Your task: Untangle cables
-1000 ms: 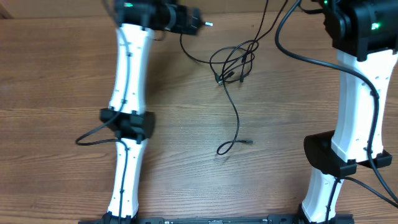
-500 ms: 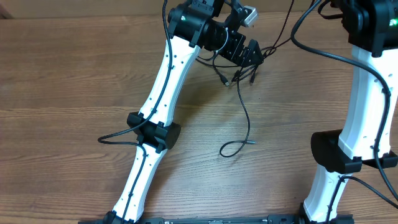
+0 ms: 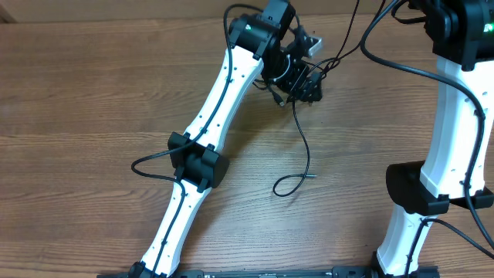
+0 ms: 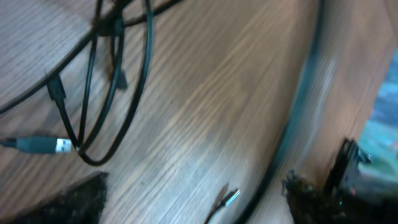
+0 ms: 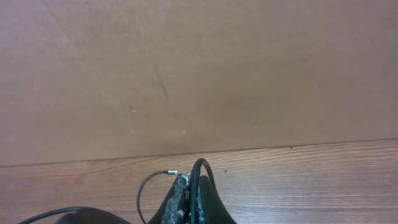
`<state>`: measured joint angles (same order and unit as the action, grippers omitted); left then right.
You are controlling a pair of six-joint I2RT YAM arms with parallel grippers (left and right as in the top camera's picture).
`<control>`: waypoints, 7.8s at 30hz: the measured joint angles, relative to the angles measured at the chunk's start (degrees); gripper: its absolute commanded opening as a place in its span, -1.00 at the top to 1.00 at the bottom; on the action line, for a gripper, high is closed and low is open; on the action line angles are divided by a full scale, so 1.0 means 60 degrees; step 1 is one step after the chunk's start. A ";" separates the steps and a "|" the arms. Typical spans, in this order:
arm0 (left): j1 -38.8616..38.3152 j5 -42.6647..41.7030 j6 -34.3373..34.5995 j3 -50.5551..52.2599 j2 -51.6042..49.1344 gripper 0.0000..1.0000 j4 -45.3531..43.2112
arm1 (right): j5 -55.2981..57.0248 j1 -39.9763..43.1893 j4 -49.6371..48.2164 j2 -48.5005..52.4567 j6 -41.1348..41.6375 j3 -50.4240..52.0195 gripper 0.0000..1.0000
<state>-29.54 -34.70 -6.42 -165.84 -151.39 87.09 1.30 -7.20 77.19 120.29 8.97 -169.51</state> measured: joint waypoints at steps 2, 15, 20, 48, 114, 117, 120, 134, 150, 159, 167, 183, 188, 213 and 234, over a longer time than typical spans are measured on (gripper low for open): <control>0.0000 0.0120 -0.0007 0.0255 0.0000 0.92 -0.0113 | -0.0095 -0.0004 0.0000 0.0000 0.0000 0.0000 0.93; 0.0652 0.0379 0.0193 -0.1188 0.0277 0.92 -0.1151 | 0.0051 -0.0004 -0.0015 0.0000 -0.0200 0.0000 0.93; 0.2062 0.0441 0.0539 -0.1902 0.1708 0.92 -0.1523 | 0.1005 -0.0004 -0.0011 0.0000 -0.0255 0.0000 0.92; 0.5541 0.2794 0.0798 -0.2295 0.4462 0.91 -0.0849 | 0.4539 0.2171 -0.0382 0.0000 -0.0754 0.0025 0.92; 0.3231 0.4328 0.4051 -0.2295 0.4462 0.39 -0.2809 | -0.1647 0.2703 -0.2805 -0.0182 -0.0849 0.5242 -1.00; 0.3231 0.4546 0.4054 -0.2295 0.4462 0.33 -0.2798 | -0.2153 0.1530 -0.1807 0.0033 -0.0630 0.5271 -1.00; 0.3231 0.4743 0.4036 -0.2295 0.4462 0.30 -0.2798 | -0.2291 0.0958 -0.1275 0.0146 -0.0277 0.5391 -1.00; 0.3231 0.5340 0.2790 -0.2295 0.4462 0.21 -0.2273 | -0.3209 -0.0361 0.0390 0.2470 0.1814 0.5577 -0.74; 0.3242 0.5829 0.2743 -0.2295 0.4462 0.20 -0.1774 | -0.1650 -0.0342 0.1348 0.2852 0.2320 0.4091 0.92; 0.3242 0.5832 0.2743 -0.2295 0.4462 0.21 -0.2226 | 0.1767 -0.0244 0.2084 0.1191 0.2040 -0.1373 0.92; 0.3242 0.5832 0.2743 -0.2295 0.4462 0.21 -0.2790 | 0.5275 -0.0244 0.1854 -0.1322 0.1716 -0.1690 0.93; 0.3242 0.5825 0.2932 -0.2295 0.4462 0.24 -0.3530 | 0.4889 0.1038 0.3206 -0.1657 0.1417 -0.1730 0.92; 0.3242 0.5825 0.3034 -0.2295 0.4462 0.25 -0.3523 | 0.1286 0.0984 0.2317 -0.0554 0.1424 -0.1741 0.92; 0.3242 0.5829 0.3045 -0.2295 0.4459 0.22 -0.3413 | 0.0667 -0.0066 -0.0973 -0.0699 0.0568 -0.1566 0.92; 0.3242 0.5829 0.3045 -0.2295 0.4459 0.21 -0.3792 | 1.0091 0.1821 0.2517 -0.1479 0.0616 -0.1657 0.92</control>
<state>-10.09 0.27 11.86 -179.61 -124.64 64.34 61.84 3.73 92.29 111.42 12.67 -179.46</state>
